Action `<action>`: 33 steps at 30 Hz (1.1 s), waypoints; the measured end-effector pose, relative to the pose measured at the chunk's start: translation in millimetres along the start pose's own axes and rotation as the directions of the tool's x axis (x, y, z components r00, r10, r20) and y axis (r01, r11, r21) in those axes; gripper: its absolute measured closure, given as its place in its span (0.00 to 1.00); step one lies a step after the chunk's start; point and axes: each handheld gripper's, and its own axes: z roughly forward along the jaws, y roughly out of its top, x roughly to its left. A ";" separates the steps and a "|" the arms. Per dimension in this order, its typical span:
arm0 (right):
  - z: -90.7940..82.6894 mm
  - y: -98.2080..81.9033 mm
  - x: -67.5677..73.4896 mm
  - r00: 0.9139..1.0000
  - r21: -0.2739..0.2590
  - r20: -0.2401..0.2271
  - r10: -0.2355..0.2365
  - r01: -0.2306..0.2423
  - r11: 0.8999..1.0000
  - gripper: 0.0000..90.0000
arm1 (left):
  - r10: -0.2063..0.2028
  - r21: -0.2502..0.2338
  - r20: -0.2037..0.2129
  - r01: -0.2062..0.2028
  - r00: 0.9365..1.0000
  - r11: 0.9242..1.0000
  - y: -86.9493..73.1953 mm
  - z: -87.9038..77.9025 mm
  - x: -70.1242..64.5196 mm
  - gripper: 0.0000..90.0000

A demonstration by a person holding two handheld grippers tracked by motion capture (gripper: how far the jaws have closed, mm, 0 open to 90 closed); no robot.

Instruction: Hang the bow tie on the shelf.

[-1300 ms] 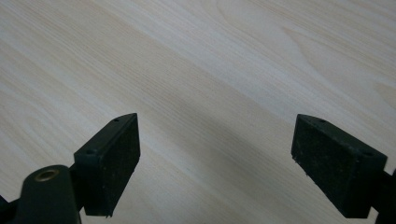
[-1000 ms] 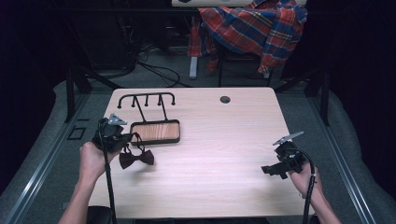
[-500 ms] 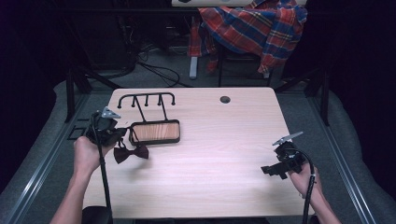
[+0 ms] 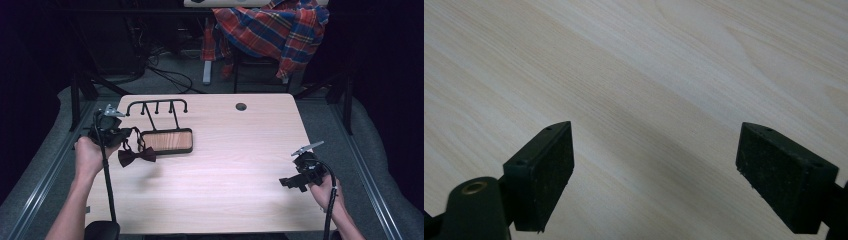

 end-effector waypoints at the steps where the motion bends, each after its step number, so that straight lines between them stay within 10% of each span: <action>1: 0.0 0.0 -0.3 1.000 0.004 0.002 -0.003 0.003 1.000 0.17 | -0.001 0.000 -0.003 0.001 1.000 1.000 1.5 0.0 1.2 0.99; 33: 2.3 0.2 0.0 1.000 0.013 -0.003 0.001 -0.001 1.000 0.17 | 0.006 0.031 -0.080 -0.004 0.997 1.000 47.7 4.3 31.9 0.99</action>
